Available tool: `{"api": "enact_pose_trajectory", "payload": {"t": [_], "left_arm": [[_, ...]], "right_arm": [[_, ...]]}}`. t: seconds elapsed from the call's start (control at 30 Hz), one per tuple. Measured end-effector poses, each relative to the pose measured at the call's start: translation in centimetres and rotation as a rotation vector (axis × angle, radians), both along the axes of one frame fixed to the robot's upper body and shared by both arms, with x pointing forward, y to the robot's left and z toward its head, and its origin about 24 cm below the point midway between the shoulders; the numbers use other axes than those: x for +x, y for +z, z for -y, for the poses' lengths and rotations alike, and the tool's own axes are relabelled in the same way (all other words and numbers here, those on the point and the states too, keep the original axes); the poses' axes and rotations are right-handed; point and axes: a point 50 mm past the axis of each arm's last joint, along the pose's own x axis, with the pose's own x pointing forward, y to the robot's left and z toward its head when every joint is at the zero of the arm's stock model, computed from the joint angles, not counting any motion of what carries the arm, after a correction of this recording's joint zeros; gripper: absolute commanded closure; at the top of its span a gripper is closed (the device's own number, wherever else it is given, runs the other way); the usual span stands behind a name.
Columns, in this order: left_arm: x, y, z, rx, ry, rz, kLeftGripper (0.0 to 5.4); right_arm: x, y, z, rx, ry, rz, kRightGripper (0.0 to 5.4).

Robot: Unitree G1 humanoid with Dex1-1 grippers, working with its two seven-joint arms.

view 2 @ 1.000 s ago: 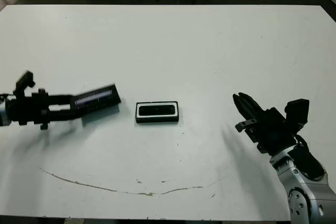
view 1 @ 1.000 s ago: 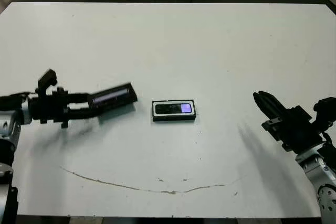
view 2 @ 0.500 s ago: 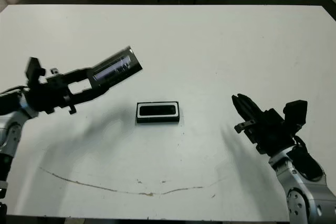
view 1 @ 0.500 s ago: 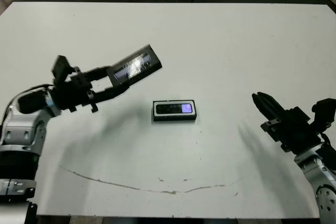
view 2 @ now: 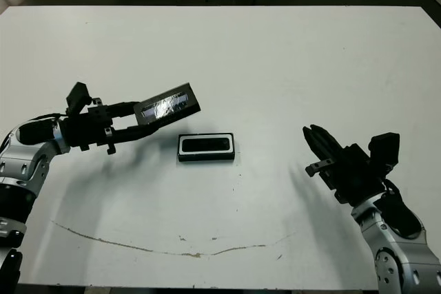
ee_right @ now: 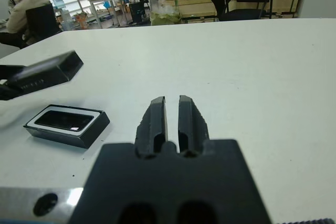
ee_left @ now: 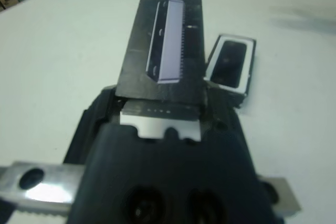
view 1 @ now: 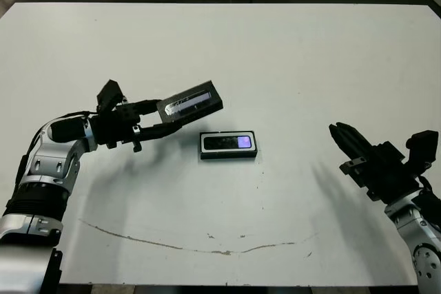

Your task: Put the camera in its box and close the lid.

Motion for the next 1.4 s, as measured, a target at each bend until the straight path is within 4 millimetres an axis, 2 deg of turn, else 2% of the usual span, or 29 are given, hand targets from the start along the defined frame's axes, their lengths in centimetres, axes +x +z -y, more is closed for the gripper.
{"api": "enact_pose_trajectory", "payload": {"t": [0.23, 0.9, 1.4], "left_arm": [[0.5, 0.0, 0.3, 0.049, -0.073, -0.051, 3.33], [-0.3, -0.7, 1.9, 0.079, -0.192, -0.144, 3.33], [-0.6, -2.2, 3.3, 0.082, -0.213, -0.176, 3.33]], "right_arm": [[0.0, 0.0, 0.0, 0.003, 0.001, 0.000, 5.40], [0.0, 0.0, -0.1, 0.003, 0.005, 0.000, 5.40], [0.0, -0.2, 0.0, 0.005, 0.010, 0.001, 5.40]]}}
